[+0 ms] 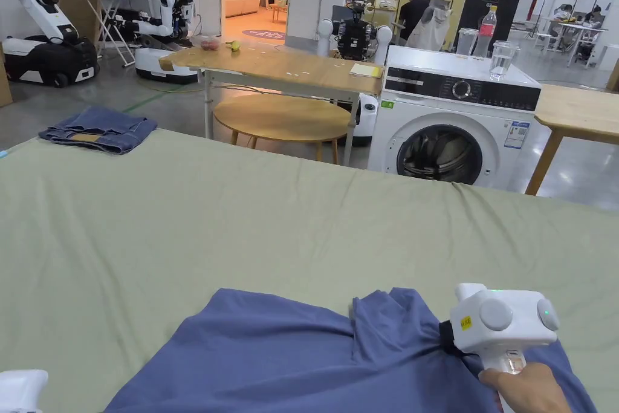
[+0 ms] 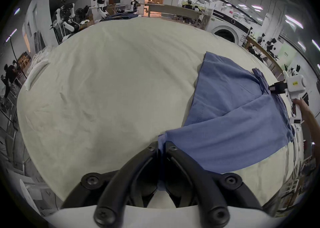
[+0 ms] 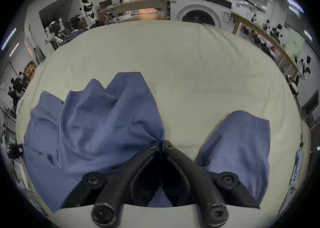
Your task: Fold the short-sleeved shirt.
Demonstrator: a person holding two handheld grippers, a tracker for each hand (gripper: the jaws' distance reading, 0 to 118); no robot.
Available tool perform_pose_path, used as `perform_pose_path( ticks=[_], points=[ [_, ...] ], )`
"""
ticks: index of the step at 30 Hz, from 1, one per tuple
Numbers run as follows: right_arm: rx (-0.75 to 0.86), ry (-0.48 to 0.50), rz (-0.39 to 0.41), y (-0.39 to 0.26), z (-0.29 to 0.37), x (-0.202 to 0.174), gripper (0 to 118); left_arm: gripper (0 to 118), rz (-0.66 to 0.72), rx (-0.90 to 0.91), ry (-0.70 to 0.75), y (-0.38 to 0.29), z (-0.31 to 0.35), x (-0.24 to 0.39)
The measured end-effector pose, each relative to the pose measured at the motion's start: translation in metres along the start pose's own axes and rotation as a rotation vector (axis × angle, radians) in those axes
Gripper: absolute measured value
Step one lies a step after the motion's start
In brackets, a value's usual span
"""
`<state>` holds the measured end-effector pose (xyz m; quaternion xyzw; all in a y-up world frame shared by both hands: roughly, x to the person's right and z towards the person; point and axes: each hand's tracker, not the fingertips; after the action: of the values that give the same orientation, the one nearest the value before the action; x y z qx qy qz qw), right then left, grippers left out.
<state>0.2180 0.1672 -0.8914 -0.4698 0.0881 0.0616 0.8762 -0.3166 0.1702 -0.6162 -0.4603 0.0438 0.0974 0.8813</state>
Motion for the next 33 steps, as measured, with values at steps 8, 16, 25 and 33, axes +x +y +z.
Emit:
perform_pose_path(
  ticks=[8,16,25,33],
  points=[
    [0.275,-0.016,-0.038,0.001,0.094,0.004,0,0,0.01,0.201,-0.084,0.017,0.037,-0.004],
    [0.46,-0.131,-0.079,0.001,0.195,0.031,0,0,-0.007,0.404,-0.161,0.1,0.102,0.028],
    [0.667,-0.255,-0.155,0.021,0.31,0.073,0,0,-0.11,0.543,-0.206,0.241,0.17,0.099],
    [0.761,-0.346,-0.194,0.063,0.367,0.095,0,0,-0.158,0.592,-0.187,0.332,0.208,0.151]
  ],
)
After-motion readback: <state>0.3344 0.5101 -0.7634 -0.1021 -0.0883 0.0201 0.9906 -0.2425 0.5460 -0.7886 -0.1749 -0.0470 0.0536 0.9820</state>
